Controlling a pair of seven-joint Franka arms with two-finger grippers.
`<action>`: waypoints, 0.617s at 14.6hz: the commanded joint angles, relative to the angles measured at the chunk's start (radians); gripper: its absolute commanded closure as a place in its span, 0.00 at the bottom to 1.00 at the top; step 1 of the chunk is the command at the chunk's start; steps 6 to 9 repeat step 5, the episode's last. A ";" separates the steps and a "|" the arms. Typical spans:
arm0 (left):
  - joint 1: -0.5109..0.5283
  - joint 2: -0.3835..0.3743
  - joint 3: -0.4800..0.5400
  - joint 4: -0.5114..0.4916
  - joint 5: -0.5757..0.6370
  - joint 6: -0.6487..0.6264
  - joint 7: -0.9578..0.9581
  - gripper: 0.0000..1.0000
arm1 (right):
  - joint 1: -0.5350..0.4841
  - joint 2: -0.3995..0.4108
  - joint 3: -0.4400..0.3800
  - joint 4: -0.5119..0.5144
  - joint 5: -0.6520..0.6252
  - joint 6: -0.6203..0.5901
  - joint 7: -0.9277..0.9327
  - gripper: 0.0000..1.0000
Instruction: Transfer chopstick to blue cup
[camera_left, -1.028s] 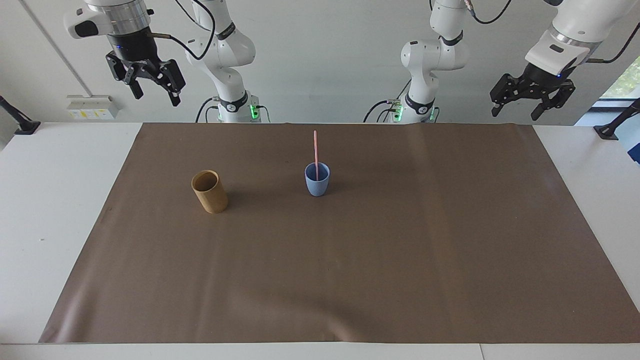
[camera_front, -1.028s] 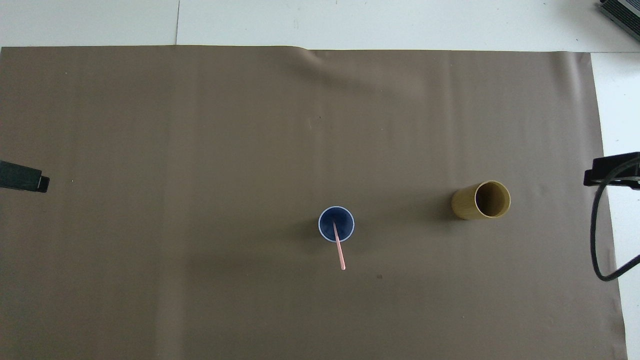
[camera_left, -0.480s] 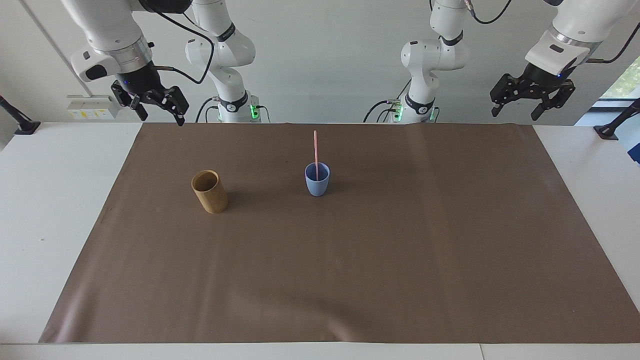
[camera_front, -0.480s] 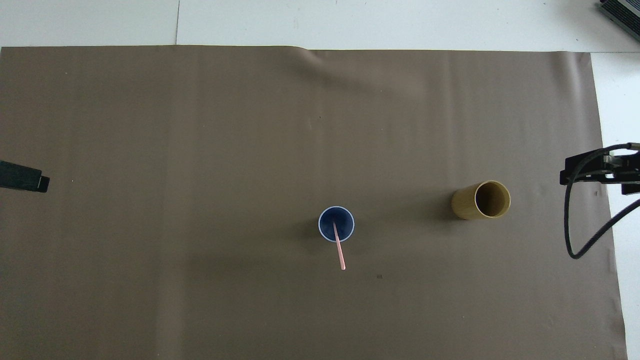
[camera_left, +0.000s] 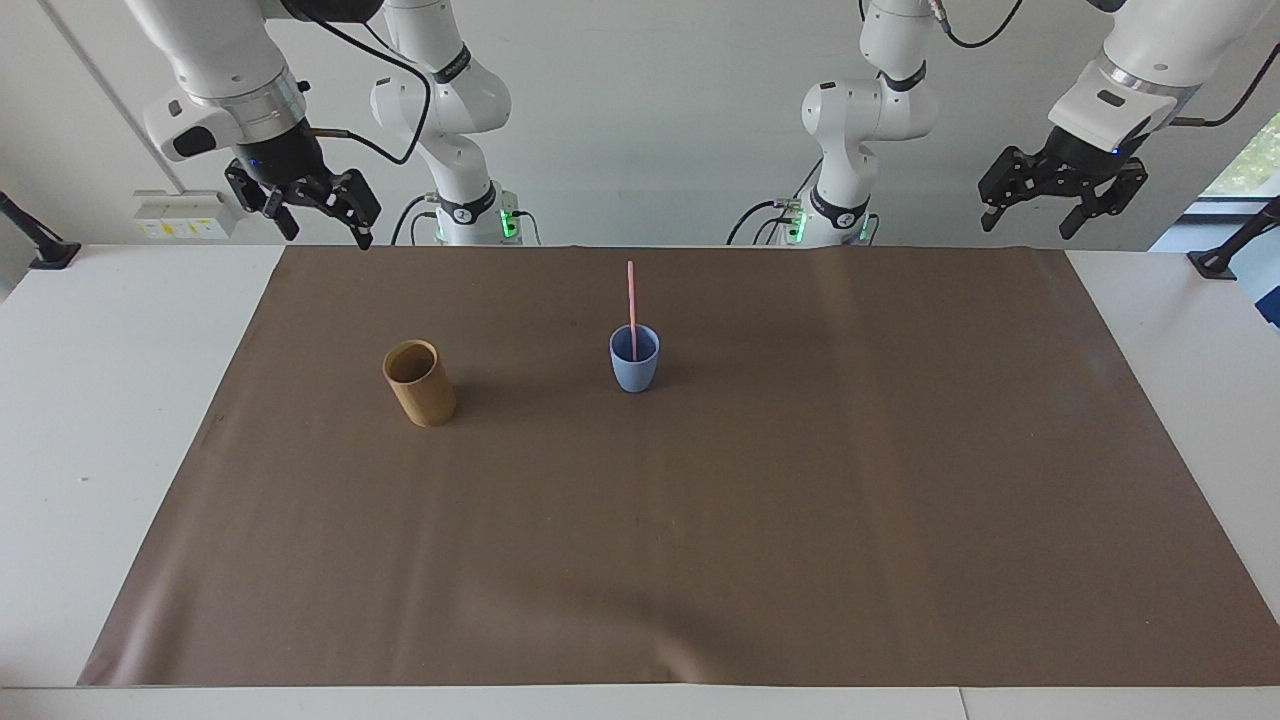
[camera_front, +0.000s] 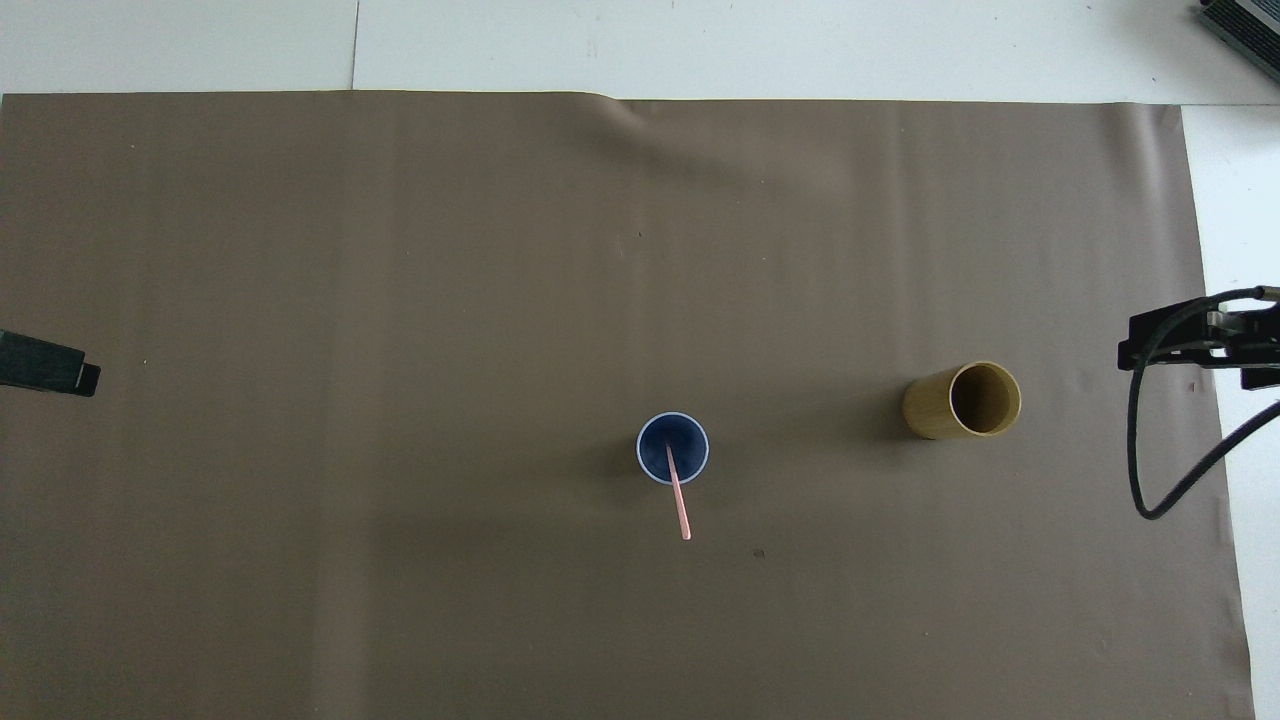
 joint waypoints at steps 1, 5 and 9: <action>0.017 -0.028 -0.012 -0.030 0.016 -0.011 0.001 0.00 | -0.019 -0.027 0.014 -0.036 0.001 0.018 -0.029 0.00; 0.017 -0.027 -0.012 -0.031 0.010 -0.005 0.001 0.00 | -0.015 -0.027 0.016 -0.042 -0.021 0.049 -0.028 0.00; 0.017 -0.027 -0.012 -0.031 0.010 -0.005 0.001 0.00 | -0.015 -0.027 0.016 -0.042 -0.021 0.049 -0.028 0.00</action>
